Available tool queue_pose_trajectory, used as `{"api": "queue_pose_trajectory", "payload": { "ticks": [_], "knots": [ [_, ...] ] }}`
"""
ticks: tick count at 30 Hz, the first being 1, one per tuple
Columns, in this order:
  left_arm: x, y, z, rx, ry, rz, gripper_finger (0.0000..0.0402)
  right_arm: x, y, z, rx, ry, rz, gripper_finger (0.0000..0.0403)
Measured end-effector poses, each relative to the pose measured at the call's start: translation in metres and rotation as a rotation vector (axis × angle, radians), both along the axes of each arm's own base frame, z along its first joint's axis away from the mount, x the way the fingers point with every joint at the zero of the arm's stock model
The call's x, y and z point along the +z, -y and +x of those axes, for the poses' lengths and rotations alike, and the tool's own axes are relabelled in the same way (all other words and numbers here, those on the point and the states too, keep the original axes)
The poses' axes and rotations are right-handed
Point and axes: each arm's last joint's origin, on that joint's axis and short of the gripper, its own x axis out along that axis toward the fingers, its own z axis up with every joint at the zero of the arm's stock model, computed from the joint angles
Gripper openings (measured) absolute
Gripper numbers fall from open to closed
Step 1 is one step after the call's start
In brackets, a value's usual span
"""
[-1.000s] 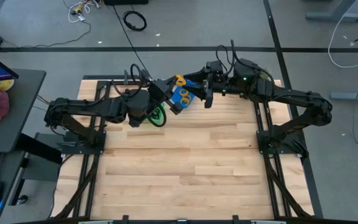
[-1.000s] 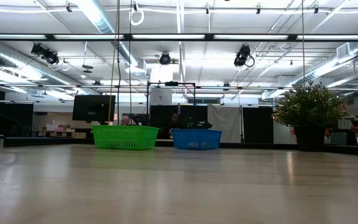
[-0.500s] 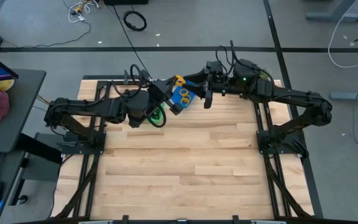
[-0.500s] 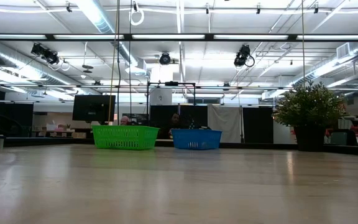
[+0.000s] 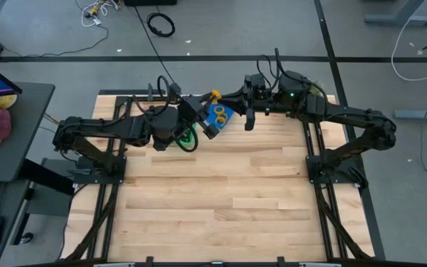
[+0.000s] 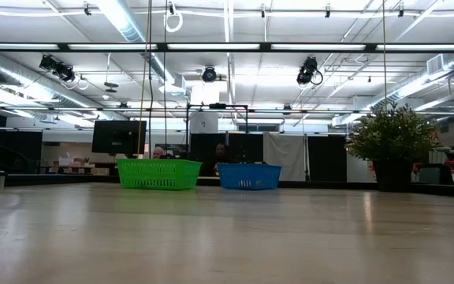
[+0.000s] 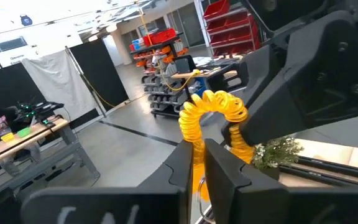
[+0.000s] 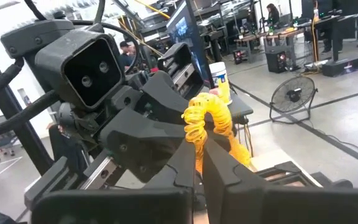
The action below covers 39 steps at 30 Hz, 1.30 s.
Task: Sort spring keychains into baskets
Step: Put the yellow spring keychain into the blue basket
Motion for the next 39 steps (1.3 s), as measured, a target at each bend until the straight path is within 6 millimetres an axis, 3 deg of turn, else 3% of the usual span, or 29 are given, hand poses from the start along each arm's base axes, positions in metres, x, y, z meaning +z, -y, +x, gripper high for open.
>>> {"api": "queue_pose_trajectory", "payload": {
  "ticks": [8, 14, 22, 32, 35, 39],
  "knots": [
    [0.0, 0.008, -0.002, 0.036, -0.063, 0.059, 0.0074, -0.001, 0.0, -0.001, -0.001, -0.018, 0.01, 0.0002],
    [0.0, 0.023, -0.005, 0.066, -0.137, 0.123, 0.0095, 0.006, -0.001, -0.018, -0.063, -0.045, -0.019, 0.0001],
    [0.003, 0.037, -0.014, 0.129, -0.183, 0.159, 0.0106, 0.015, -0.003, -0.057, -0.108, -0.112, -0.021, 0.0],
    [0.021, 0.042, -0.043, 0.146, -0.11, 0.109, 0.0106, 0.022, -0.019, -0.121, -0.124, -0.22, -0.001, 0.0],
    [0.023, 0.037, -0.046, 0.161, -0.077, 0.08, 0.0106, 0.023, -0.019, -0.122, -0.156, -0.21, -0.005, 0.0],
    [0.022, 0.029, -0.044, 0.198, -0.065, 0.068, 0.0106, 0.017, -0.011, -0.104, -0.21, -0.238, -0.005, 0.0]
  ]
}}
